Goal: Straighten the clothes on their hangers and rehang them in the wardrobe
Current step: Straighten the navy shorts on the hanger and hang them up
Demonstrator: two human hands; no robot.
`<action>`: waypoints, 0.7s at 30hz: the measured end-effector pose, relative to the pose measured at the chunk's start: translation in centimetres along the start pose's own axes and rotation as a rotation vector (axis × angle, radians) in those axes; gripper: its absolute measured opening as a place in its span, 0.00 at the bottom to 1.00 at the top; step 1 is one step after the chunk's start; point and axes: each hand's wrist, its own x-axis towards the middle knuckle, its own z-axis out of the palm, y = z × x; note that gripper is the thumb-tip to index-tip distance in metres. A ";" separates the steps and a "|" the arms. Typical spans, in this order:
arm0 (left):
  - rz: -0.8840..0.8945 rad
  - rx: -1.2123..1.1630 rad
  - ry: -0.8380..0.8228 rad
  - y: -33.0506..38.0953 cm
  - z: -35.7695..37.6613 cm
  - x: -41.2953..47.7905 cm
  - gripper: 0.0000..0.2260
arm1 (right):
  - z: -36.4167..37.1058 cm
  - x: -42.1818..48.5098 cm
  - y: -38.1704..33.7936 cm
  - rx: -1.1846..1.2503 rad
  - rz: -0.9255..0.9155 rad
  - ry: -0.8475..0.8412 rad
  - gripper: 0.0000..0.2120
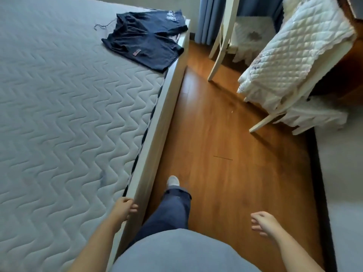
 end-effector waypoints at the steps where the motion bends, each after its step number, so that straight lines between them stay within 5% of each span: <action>1: -0.044 -0.073 0.009 0.8 -0.6 1.1 0.13 | -0.1 0.7 -2.5 -0.004 -0.030 0.014 0.06; 5: -0.203 -0.340 0.037 6.7 -2.2 6.1 0.16 | -0.4 4.0 -12.6 -0.041 -0.103 0.077 0.05; 13: 0.013 -0.062 0.010 25.4 -1.5 12.8 0.08 | 1.0 8.0 -34.8 -0.217 -0.421 0.027 0.06; 21: 0.036 -0.128 -0.008 38.8 2.7 18.0 0.07 | -0.6 15.0 -46.8 0.123 -0.394 -0.009 0.07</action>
